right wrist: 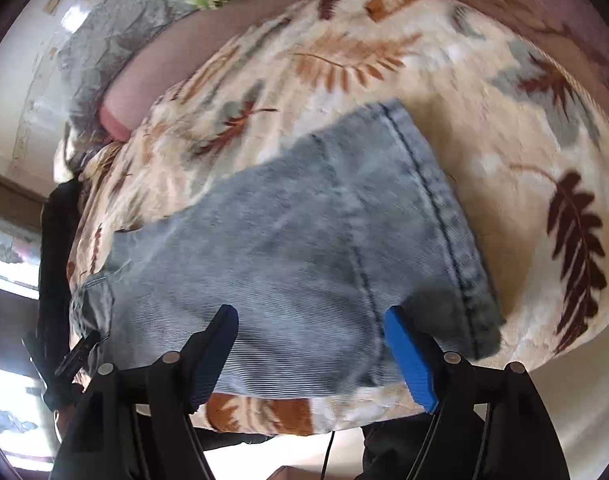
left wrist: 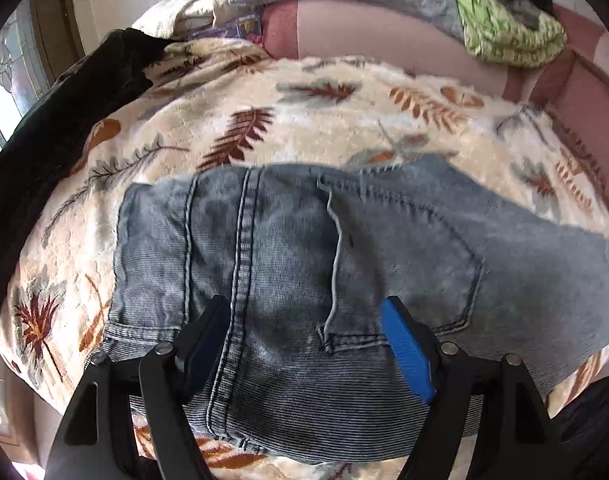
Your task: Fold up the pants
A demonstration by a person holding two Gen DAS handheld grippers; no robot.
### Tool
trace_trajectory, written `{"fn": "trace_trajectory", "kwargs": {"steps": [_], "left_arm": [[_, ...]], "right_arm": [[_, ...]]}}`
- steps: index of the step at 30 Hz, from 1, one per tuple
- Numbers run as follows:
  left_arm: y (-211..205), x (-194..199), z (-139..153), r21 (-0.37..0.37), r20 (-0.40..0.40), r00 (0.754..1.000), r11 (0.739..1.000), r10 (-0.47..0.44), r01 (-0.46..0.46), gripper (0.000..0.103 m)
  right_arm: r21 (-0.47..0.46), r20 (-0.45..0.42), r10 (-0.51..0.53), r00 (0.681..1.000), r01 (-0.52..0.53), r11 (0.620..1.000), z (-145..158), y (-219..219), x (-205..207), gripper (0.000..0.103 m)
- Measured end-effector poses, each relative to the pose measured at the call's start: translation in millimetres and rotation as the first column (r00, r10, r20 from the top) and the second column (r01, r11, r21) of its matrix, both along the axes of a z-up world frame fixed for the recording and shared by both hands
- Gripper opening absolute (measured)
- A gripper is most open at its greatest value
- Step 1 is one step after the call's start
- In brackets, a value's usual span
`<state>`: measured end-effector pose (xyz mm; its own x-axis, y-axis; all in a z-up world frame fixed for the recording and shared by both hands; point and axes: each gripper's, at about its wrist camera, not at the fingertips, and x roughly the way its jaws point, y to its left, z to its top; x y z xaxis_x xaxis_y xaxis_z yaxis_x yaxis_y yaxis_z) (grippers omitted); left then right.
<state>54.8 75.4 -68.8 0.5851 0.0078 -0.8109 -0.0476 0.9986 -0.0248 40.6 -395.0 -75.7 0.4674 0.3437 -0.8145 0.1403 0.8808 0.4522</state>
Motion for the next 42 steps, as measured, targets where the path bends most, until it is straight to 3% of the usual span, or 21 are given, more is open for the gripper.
{"fn": "trace_trajectory", "kwargs": {"steps": [4,8,10,11,12,15,19,21,22,26,30,33,37,39,42], "left_arm": [[11,3,25,-0.038,0.115,0.991,0.998,0.064,-0.06,0.079],[31,23,-14,-0.049,-0.012,0.989,0.987,0.15,-0.15,0.079],[38,16,-28,-0.07,0.014,0.988,0.985,0.156,-0.155,0.079],[36,13,-29,-0.055,0.041,0.988,0.988,0.146,-0.144,0.079],[34,13,-29,-0.041,0.041,0.989,0.989,0.144,-0.142,0.079],[33,15,-31,-0.025,0.047,0.99,0.991,0.133,-0.132,0.081],[35,15,-31,-0.036,0.055,0.99,0.992,0.126,-0.125,0.081],[34,15,-31,-0.028,0.057,0.991,0.992,0.124,-0.123,0.082],[34,15,-32,-0.024,0.057,0.991,0.992,0.124,-0.123,0.082],[33,16,-33,-0.022,0.058,0.99,0.991,0.131,-0.13,0.082],[30,17,-34,0.003,0.057,0.99,0.991,0.132,-0.133,0.083],[31,16,-34,-0.001,0.061,0.989,0.991,0.131,-0.132,0.083],[32,15,-34,-0.003,0.06,0.989,0.991,0.134,-0.134,0.083],[32,15,-34,-0.001,0.06,0.989,0.991,0.135,-0.135,0.083],[32,15,-34,-0.002,0.06,0.989,0.991,0.134,-0.134,0.083]], "right_arm": [[-0.051,0.111,0.231,0.967,-0.227,0.973,51,82,50,0.078],[-0.128,0.085,0.441,0.894,-0.429,0.894,51,186,117,0.077],[-0.157,0.04,0.522,0.852,-0.51,0.846,32,232,147,0.067],[-0.177,0.006,0.548,0.836,-0.538,0.824,20,253,162,0.051],[-0.208,-0.025,0.557,0.83,-0.549,0.81,9,271,173,0.042],[-0.28,-0.087,0.58,0.81,-0.579,0.766,-21,305,194,0.042],[-0.27,-0.127,0.623,0.772,-0.631,0.727,-39,321,198,0.041],[-0.304,-0.138,0.654,0.744,-0.66,0.687,-40,330,195,0.011],[-0.347,-0.136,0.659,0.74,-0.659,0.668,-37,333,192,0.003],[-0.503,-0.042,0.662,0.749,-0.588,0.633,-16,341,182,0.003],[-0.603,-0.097,0.646,0.757,-0.561,0.567,-50,354,187,0.002],[-0.54,-0.04,0.614,0.788,-0.534,0.65,-42,341,188,0.003],[-0.448,0.054,0.539,0.84,-0.462,0.765,-9,312,177,0.008],[-0.359,0.082,0.508,0.858,-0.45,0.818,3,297,163,0.008],[-0.262,0.021,0.492,0.87,-0.47,0.843,-14,286,147,0.008]]}}
